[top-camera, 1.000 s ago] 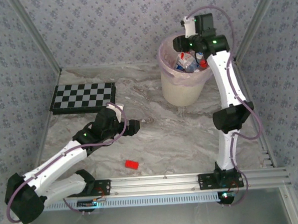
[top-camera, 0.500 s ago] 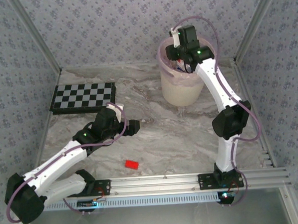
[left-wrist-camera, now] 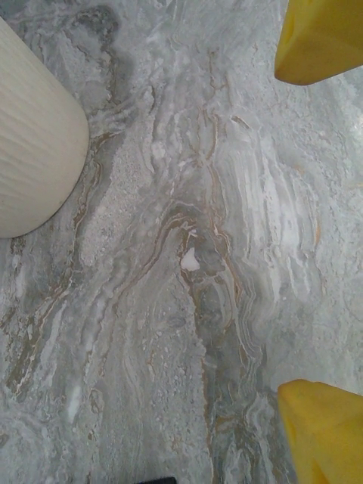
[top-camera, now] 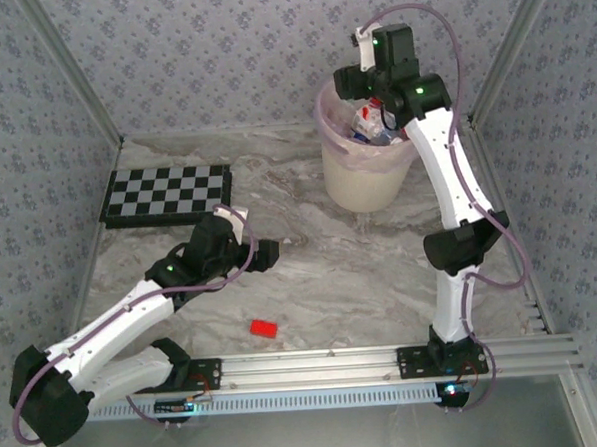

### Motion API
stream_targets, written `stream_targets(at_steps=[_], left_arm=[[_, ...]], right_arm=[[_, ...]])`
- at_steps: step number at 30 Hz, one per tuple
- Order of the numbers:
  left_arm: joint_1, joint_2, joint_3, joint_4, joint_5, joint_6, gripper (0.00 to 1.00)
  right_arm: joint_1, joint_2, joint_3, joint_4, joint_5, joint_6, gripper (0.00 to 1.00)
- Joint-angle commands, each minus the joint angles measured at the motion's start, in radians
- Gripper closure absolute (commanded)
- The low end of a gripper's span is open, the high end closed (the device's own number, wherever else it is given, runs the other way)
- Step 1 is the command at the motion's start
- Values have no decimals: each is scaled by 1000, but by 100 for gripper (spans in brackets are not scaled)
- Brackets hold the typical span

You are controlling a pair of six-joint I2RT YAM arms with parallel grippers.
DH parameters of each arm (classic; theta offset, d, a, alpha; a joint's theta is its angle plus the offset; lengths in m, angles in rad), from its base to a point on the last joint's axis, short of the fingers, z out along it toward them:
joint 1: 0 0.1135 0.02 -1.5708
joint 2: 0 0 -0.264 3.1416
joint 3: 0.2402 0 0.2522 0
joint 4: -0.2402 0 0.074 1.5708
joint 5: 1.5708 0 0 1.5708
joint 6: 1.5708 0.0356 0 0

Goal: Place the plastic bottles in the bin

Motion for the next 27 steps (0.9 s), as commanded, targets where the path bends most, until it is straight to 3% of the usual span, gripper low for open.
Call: stream_targets(at_steps=[1, 3, 12, 16, 20, 22, 27], left_arm=[[13, -15, 75, -43, -51, 61, 0], [19, -15, 98, -67, -84, 85, 0], [81, -108, 131, -118, -376, 93, 0], [108, -175, 60, -96, -493, 112, 0], [170, -234, -46, -69, -626, 110, 0], [216, -266, -111, -22, -642, 123, 0], [320, -273, -248, 167, -543, 177, 0]], right_arm=[[-9, -122, -89, -29, 22, -1, 15], [-11, -231, -228, 34, 50, -4, 1], [-25, -781, -881, 233, 156, 19, 0], [-12, -1026, -1226, 348, 190, 67, 0], [-12, -1193, -1531, 350, 280, 137, 0], [-11, -1237, -1658, 382, 303, 163, 0], [-12, -1271, -1885, 541, 338, 182, 0]])
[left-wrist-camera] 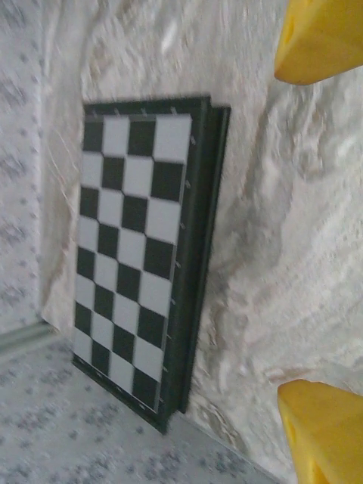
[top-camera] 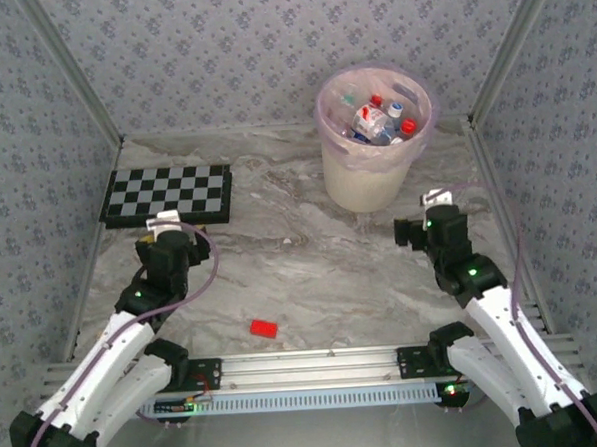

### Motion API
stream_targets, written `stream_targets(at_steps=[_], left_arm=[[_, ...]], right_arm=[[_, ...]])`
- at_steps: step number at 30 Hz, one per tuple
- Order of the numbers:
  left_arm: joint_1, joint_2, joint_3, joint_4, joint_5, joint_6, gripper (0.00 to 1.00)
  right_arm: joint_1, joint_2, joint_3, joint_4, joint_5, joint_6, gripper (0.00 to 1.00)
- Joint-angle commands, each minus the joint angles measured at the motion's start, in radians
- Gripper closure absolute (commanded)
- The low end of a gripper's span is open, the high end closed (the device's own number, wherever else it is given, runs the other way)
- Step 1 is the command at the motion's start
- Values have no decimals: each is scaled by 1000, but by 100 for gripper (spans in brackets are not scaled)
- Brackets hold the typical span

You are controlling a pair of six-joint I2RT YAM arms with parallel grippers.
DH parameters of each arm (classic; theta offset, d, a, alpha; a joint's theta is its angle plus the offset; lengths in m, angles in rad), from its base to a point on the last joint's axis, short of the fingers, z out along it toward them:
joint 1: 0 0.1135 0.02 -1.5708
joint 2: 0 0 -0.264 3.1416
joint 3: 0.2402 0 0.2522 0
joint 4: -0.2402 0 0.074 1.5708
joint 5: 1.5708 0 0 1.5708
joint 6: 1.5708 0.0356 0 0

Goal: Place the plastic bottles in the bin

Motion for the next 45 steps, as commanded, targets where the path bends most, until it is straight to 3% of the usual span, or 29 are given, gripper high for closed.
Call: stream_targets(at_steps=[1, 5, 8, 17, 35, 37, 41, 43, 45], left_arm=[[42, 13, -58, 173, 12, 56, 0], [110, 57, -130, 272, -17, 70, 0], [200, 62, -136, 278, 64, 64, 0], [355, 224, -249, 596, 213, 94, 0], [392, 801, -75, 1035, 382, 234, 0], [414, 785, -72, 994, 415, 213, 0], [416, 823, -116, 1112, 430, 222, 0], [415, 822, -115, 1107, 431, 222, 0], [416, 821, -112, 1099, 432, 222, 0]], right_arm=[[5, -17, -98, 179, 77, 48, 0], [3, 48, -221, 361, 165, 30, 0], [-6, 98, -205, 389, 179, 16, 0], [-70, 260, -311, 635, 166, 12, 0], [-307, 591, -230, 1027, -6, -52, 0], [-317, 622, -226, 1075, -25, -51, 0], [-324, 736, -262, 1273, -75, -81, 0], [-309, 741, -224, 1179, -94, -92, 0], [-308, 822, -261, 1351, -132, -123, 0]])
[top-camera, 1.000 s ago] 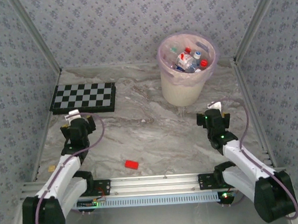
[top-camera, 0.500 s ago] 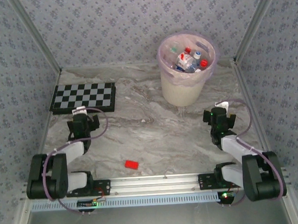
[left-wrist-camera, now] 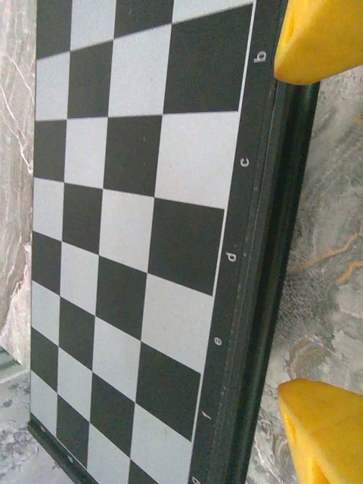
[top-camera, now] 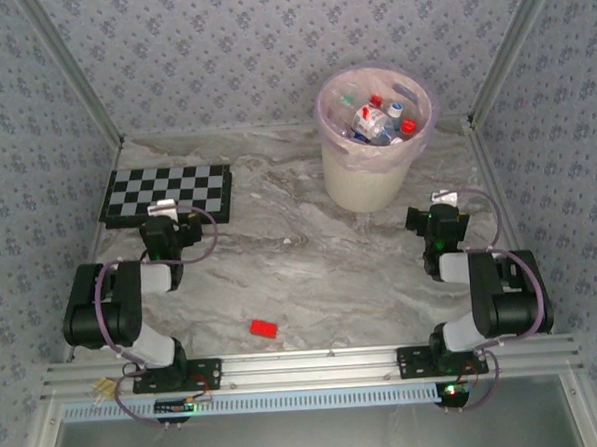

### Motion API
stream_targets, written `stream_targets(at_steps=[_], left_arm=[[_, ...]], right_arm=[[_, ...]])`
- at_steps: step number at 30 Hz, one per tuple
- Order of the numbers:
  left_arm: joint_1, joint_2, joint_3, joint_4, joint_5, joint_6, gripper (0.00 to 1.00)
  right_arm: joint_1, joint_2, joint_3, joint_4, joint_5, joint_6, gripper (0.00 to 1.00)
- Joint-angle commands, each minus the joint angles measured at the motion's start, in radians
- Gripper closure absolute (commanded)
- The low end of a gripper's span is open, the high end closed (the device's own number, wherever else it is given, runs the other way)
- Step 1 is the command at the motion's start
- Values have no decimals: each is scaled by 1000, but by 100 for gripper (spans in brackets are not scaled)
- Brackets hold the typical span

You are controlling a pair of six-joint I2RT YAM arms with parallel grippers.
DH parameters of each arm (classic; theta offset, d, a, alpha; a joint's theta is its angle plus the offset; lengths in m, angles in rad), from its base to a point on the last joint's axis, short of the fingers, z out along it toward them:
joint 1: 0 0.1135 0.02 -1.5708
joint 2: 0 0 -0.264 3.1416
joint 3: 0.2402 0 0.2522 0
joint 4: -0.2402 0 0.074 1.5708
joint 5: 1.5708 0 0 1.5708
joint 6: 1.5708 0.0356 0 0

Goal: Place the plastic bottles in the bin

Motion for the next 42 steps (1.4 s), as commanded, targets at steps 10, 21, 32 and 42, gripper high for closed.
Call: stream_targets(at_steps=[10, 21, 32, 42], left_arm=[[4, 8, -7, 70, 27, 5, 0], [4, 8, -5, 69, 28, 5, 0], [5, 7, -5, 69, 28, 5, 0], [6, 7, -6, 69, 28, 5, 0]], right_arm=[[2, 35, 4, 115, -44, -39, 0], [1, 37, 2, 119, -45, -40, 0], [2, 39, 5, 116, -45, -40, 0], [1, 38, 6, 114, -54, -43, 0]])
